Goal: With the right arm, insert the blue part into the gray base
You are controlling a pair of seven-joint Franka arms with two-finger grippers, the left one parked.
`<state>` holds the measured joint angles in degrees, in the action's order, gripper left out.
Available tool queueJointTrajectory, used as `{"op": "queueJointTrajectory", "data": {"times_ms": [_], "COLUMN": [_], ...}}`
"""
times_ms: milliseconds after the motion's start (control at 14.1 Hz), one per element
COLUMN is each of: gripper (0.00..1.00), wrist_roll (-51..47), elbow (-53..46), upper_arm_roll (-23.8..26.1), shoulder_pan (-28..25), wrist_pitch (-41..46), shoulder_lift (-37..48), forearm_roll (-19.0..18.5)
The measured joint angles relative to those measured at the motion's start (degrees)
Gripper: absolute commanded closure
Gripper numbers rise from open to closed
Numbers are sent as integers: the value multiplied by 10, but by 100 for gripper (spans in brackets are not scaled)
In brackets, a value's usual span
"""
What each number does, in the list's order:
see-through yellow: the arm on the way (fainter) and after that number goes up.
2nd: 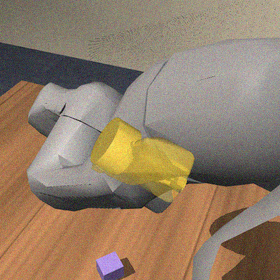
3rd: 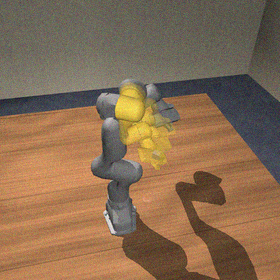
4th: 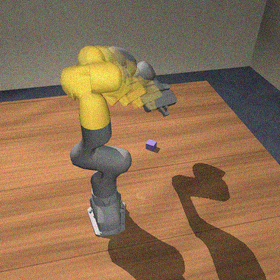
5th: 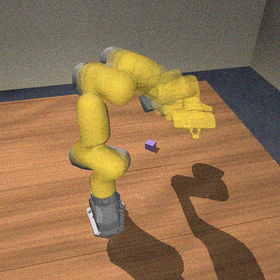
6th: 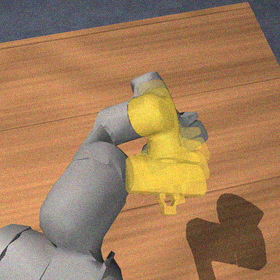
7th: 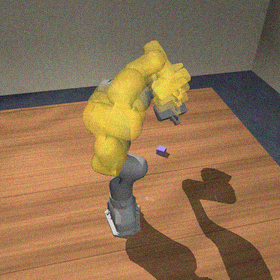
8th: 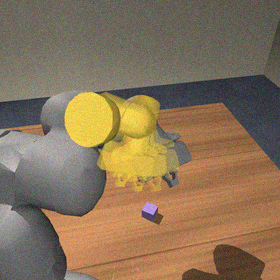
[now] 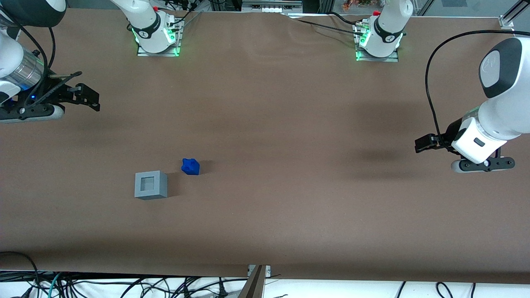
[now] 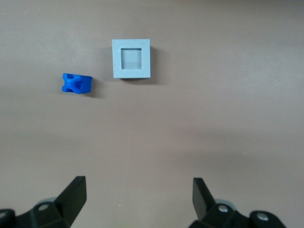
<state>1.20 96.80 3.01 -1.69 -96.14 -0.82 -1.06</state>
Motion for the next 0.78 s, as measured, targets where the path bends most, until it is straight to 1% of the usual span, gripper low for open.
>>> {"op": "queueJointTrajectory", "data": {"times_ms": [284,780], "gripper": [1,1], "wrist_roll": [0,0], "elbow": [0,0], "upper_arm_roll": [1,1], "shoulder_pan": [0,0], "wrist_pitch": [12,9], "shoulder_lift": [0,-2], "forearm_roll": [0,0]}}
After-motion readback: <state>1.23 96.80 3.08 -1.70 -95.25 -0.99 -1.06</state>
